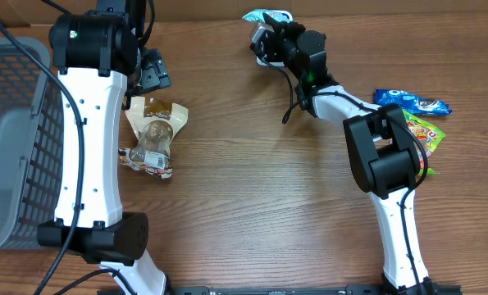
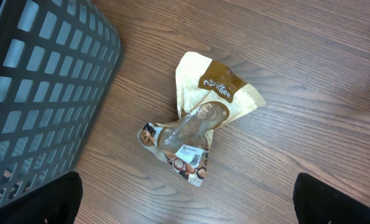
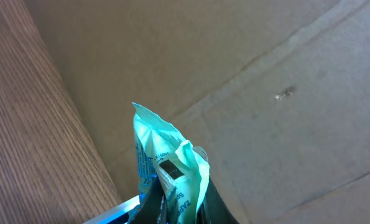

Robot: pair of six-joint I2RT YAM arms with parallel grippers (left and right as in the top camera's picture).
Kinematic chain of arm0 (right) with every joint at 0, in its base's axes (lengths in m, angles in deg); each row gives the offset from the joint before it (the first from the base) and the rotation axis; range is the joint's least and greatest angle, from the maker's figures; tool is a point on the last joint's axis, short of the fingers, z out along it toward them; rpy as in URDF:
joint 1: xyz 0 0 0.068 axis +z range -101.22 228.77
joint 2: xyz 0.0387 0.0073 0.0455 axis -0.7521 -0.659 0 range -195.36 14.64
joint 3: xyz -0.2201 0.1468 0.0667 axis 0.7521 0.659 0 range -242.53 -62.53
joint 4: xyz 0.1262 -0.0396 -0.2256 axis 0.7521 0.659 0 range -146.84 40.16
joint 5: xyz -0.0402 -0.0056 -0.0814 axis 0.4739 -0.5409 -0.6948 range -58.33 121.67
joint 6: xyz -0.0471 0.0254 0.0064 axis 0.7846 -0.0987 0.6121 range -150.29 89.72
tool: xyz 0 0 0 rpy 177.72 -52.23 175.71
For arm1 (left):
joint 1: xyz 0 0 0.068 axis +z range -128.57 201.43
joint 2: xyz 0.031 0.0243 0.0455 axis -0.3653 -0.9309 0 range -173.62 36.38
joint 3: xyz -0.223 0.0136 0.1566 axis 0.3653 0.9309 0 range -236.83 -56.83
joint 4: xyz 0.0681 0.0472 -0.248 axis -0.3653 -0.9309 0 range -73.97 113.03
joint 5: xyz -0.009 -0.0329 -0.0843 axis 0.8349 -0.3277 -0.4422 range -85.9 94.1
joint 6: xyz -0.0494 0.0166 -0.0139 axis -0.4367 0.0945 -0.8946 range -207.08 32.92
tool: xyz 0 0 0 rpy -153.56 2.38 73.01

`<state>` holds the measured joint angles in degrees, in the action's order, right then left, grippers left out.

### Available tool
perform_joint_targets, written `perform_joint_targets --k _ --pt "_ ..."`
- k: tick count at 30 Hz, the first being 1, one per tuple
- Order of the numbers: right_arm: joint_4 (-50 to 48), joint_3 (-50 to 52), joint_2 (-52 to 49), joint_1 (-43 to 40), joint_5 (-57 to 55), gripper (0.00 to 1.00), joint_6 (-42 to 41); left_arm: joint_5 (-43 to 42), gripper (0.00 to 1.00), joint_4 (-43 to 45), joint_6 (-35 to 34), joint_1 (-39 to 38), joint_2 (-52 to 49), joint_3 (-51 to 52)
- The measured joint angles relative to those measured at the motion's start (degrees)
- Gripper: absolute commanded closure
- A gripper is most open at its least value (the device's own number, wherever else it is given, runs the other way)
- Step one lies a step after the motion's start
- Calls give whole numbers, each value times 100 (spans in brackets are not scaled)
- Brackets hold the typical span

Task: Scan the item barcode
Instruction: 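Hold the mint-green wrapper barcode in front of the white scanner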

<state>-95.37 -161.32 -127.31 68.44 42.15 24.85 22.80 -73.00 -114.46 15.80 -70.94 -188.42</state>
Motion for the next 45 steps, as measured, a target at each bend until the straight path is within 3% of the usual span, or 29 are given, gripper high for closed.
perform_joint_targets --k 15,24,35,45 --pt "-140 0 0 17 0 96 162 0 0 0 0 0 0 0" --pt "-1978 44 -17 22 118 96 520 0 0 0 0 0 0 0" --pt "-966 46 -20 22 286 96 1036 0 0 0 0 0 0 0" --pt "-719 46 -20 -42 286 96 1088 0 0 0 0 0 0 0"
